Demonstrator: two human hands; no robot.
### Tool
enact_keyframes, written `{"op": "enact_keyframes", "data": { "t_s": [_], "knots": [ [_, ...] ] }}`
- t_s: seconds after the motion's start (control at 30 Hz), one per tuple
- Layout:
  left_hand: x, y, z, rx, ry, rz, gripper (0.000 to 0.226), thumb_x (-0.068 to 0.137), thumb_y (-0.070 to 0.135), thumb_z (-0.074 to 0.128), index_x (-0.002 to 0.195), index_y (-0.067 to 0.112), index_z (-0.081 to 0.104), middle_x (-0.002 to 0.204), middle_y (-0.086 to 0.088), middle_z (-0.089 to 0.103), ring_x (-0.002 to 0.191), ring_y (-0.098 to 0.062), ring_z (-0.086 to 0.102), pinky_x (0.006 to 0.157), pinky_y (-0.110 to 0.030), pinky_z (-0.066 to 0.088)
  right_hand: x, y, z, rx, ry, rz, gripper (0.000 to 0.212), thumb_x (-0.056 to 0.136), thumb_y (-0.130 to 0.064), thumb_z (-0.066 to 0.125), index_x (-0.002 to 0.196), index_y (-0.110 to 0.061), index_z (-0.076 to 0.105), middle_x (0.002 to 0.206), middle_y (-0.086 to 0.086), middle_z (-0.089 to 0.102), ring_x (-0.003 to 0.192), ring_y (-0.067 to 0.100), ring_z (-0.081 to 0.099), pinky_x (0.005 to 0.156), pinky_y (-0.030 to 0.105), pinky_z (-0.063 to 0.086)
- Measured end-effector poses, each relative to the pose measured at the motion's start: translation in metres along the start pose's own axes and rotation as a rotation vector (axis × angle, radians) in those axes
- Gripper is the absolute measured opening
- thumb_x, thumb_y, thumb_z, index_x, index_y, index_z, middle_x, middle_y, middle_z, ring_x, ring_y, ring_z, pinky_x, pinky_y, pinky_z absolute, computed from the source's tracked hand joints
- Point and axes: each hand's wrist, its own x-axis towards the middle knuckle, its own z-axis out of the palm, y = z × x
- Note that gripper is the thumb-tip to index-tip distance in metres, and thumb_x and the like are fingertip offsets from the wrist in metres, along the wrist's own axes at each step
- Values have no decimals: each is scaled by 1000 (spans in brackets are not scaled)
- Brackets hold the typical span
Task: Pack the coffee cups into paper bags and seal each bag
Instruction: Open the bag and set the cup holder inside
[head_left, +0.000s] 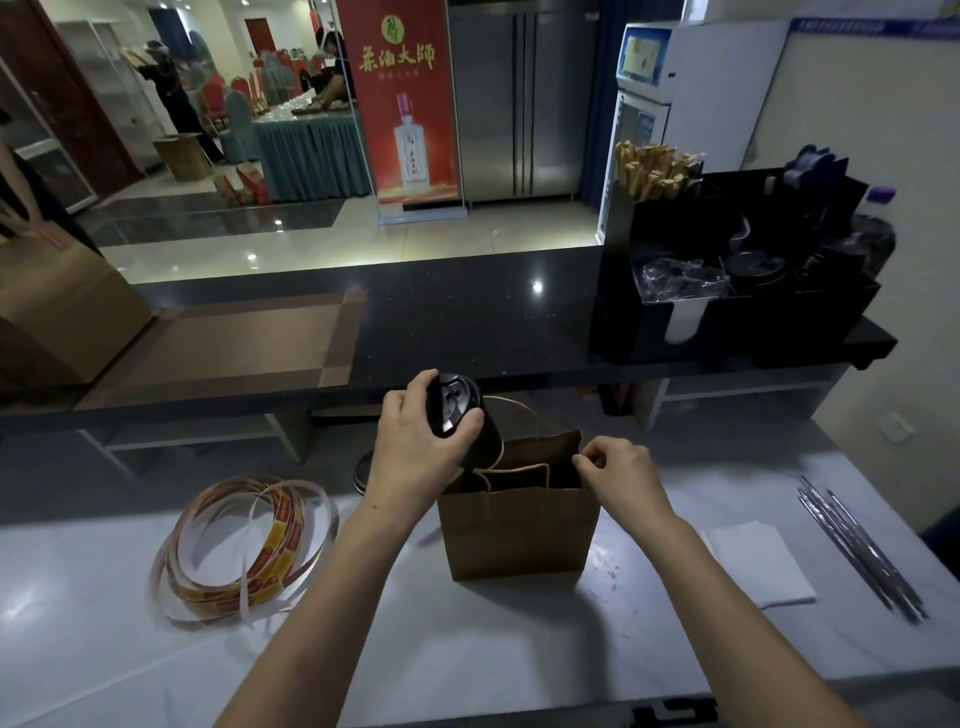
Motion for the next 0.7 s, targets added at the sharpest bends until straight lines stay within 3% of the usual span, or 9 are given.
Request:
{"op": "enact_keyframes", "data": {
  "t_s": [0.17,0.3,0.6,0.7],
  "knots": [
    [-1,6,17,-2,-53,16,74,89,56,70,152,33,38,134,2,43,123,-16,50,101,-30,46,0,1,0,-6,-6,-6,10,101,-31,69,96,-23,73,84,-7,69,76,6,65,70,25,59],
    [3,6,26,6,-74,14,74,87,57,72,149,34,39,131,2,44,122,-17,51,98,-28,44,1,1,0,7,-11,-16,14,100,-32,70,90,-23,73,80,-9,68,76,7,65,72,33,61],
    [0,6,33,41,-119,79,77,82,61,75,145,38,38,130,5,44,119,-15,52,101,-35,50,0,0,-4,20,0,-32,8,98,-28,72,92,-24,69,83,-9,66,78,8,64,68,26,56],
    [-3,2,36,49,-127,76,77,81,63,74,145,39,38,130,6,44,119,-14,52,100,-33,49,0,1,-5,27,44,-152,14,92,-15,76,92,-21,63,90,-10,57,82,6,57,70,15,45]
  ]
}}
